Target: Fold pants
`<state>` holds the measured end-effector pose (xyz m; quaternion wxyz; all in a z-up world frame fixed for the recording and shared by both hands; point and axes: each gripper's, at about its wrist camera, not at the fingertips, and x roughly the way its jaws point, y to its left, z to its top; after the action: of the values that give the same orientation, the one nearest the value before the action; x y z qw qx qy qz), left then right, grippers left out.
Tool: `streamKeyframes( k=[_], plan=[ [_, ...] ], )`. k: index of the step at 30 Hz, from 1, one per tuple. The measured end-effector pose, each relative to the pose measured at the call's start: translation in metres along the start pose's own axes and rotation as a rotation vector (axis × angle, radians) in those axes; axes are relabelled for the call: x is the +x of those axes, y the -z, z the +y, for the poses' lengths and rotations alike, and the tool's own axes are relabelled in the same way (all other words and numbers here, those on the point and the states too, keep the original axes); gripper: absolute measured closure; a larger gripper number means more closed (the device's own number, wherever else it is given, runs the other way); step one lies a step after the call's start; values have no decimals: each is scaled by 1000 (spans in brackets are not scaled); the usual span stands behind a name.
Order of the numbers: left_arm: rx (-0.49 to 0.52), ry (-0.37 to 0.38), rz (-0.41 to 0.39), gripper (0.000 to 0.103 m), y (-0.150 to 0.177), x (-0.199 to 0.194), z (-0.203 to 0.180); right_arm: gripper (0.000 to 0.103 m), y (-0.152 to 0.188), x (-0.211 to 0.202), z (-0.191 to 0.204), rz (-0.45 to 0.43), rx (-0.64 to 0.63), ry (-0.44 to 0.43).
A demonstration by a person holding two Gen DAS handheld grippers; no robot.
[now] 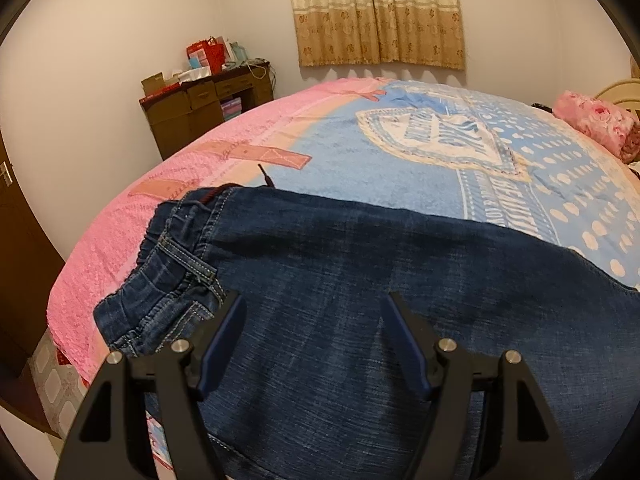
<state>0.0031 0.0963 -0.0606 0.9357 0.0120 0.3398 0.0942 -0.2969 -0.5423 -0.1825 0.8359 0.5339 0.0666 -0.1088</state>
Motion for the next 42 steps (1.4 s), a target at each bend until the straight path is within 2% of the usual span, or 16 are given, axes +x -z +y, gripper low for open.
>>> streamKeyframes(
  k=[4, 7, 10, 13, 16, 18, 20, 24, 27, 29, 31, 32, 35, 37, 40, 42],
  plan=[
    [-19, -6, -9, 30, -3, -2, 7, 96, -2, 1, 15, 27, -80, 59],
    [-41, -12, -24, 30, -6, -5, 15, 97, -20, -16, 44, -19, -131, 15],
    [-63, -14, -33, 30, -9, -7, 25, 97, -22, -22, 106, -68, -286, 8],
    [-89, -16, -44, 30, -12, -9, 38, 96, 4, -9, 193, -23, -515, -63],
    [-112, -16, -57, 30, -10, -11, 53, 96, 67, 19, 280, 92, -775, -168],
    [-131, -16, -58, 29, -8, -11, 64, 96, 128, 47, 325, 227, -919, -264],
    [-149, -12, -49, 29, -4, -8, 76, 96, 184, 74, 345, 349, -1014, -329],
    [-179, -10, -26, 29, 4, 1, 93, 96, 317, 130, 353, 559, -1247, -352],
    [-189, -6, -17, 29, 10, 4, 99, 96, 392, 160, 336, 610, -1455, -301],
    [-188, -10, -14, 29, 12, 7, 104, 92, 413, 166, 322, 573, -1555, -268],
    [-192, -15, -7, 29, 15, 11, 107, 84, 414, 160, 318, 515, -1569, -284],
    [-197, -11, -1, 29, 16, 13, 108, 71, 415, 160, 317, 529, -1556, -291],
    [-206, 5, 17, 29, 18, 18, 107, 38, 412, 152, 318, 666, -1449, -399],
    [-197, 6, 18, 29, 19, 18, 104, 37, 412, 149, 324, 778, -1386, -495],
    [-180, 11, 1, 29, 18, 12, 101, 38, 407, 144, 330, 804, -1355, -522],
    [-170, 14, -11, 29, 16, 8, 101, 38, 381, 150, 339, 819, -1199, -570]
  ],
)
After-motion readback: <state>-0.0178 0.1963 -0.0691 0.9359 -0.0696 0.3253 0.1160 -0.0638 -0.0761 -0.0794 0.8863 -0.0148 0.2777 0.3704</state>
